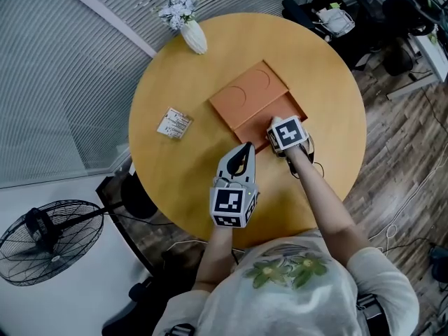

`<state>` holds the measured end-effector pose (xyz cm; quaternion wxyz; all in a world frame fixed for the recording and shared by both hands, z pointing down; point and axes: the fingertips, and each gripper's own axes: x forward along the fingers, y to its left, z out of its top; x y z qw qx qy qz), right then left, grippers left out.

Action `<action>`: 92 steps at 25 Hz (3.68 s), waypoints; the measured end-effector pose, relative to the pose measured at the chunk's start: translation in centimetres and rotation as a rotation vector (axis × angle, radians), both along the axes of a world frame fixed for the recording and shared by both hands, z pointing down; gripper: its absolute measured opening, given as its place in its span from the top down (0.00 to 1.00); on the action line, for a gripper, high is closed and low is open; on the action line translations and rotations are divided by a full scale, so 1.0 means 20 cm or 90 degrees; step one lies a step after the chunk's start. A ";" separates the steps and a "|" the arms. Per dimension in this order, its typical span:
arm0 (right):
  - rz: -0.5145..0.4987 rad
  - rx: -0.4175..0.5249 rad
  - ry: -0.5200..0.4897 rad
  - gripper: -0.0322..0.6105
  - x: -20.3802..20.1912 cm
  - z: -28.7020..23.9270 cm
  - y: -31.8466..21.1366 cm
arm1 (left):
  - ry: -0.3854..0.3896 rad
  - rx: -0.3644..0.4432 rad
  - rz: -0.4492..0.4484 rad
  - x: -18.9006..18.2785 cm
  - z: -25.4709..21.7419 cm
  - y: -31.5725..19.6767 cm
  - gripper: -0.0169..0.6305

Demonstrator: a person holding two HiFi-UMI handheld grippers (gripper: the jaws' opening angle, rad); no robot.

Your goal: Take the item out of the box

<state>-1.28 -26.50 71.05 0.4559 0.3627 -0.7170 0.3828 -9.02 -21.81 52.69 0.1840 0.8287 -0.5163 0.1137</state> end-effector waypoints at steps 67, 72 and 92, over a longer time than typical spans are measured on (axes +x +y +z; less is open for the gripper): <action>-0.045 -0.004 0.055 0.78 0.07 0.05 -0.15 | -0.017 -0.008 -0.010 -0.01 0.02 0.01 0.97; -0.042 0.016 0.041 0.78 0.07 0.03 -0.15 | -0.018 -0.005 -0.014 -0.01 0.00 0.01 0.97; -0.062 0.114 -0.039 0.78 0.00 -0.26 -0.07 | -0.029 0.025 -0.043 -0.07 -0.13 0.10 0.97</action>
